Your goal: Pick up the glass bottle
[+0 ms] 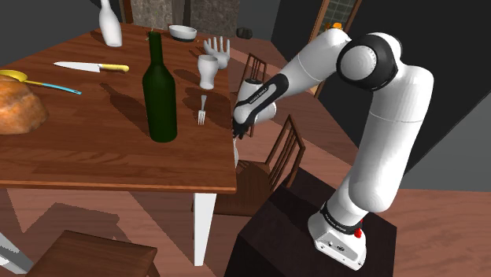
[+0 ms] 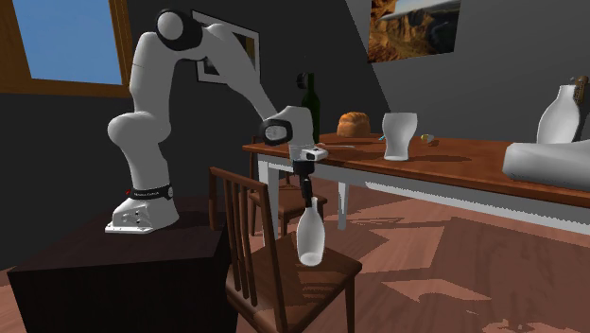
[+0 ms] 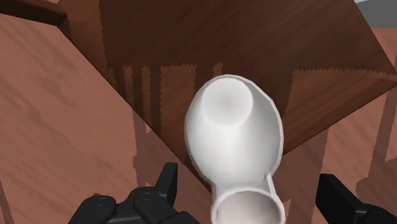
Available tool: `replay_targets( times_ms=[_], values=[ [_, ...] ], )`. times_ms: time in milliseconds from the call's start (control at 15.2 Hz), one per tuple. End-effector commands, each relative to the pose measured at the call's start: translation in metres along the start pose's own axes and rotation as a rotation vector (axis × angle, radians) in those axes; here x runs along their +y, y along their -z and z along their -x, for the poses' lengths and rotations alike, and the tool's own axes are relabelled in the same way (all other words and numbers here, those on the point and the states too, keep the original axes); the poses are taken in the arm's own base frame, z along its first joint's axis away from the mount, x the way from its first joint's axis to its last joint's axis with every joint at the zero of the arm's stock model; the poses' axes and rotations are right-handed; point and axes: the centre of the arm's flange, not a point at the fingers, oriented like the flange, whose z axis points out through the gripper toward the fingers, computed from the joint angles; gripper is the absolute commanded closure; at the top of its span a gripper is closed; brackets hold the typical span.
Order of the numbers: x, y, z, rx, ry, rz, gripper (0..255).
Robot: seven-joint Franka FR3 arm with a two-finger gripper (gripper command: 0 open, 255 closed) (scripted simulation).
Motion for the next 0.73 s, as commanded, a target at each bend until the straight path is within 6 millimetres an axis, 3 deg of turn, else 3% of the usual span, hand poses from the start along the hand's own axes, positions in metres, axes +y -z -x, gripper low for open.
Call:
replay_targets(
  times_ms=[0,198,264,660],
  values=[
    [-0.0008,-0.0111,-0.0003,0.001,0.000,0.000,0],
    [-0.0007,-0.0194,0.0006,0.001,0.000,0.000,0],
    [0.0001,-0.0185,0.0005,0.001,0.000,0.000,255],
    [0.0006,-0.0186,0.0005,0.001,0.000,0.000,255]
  ],
)
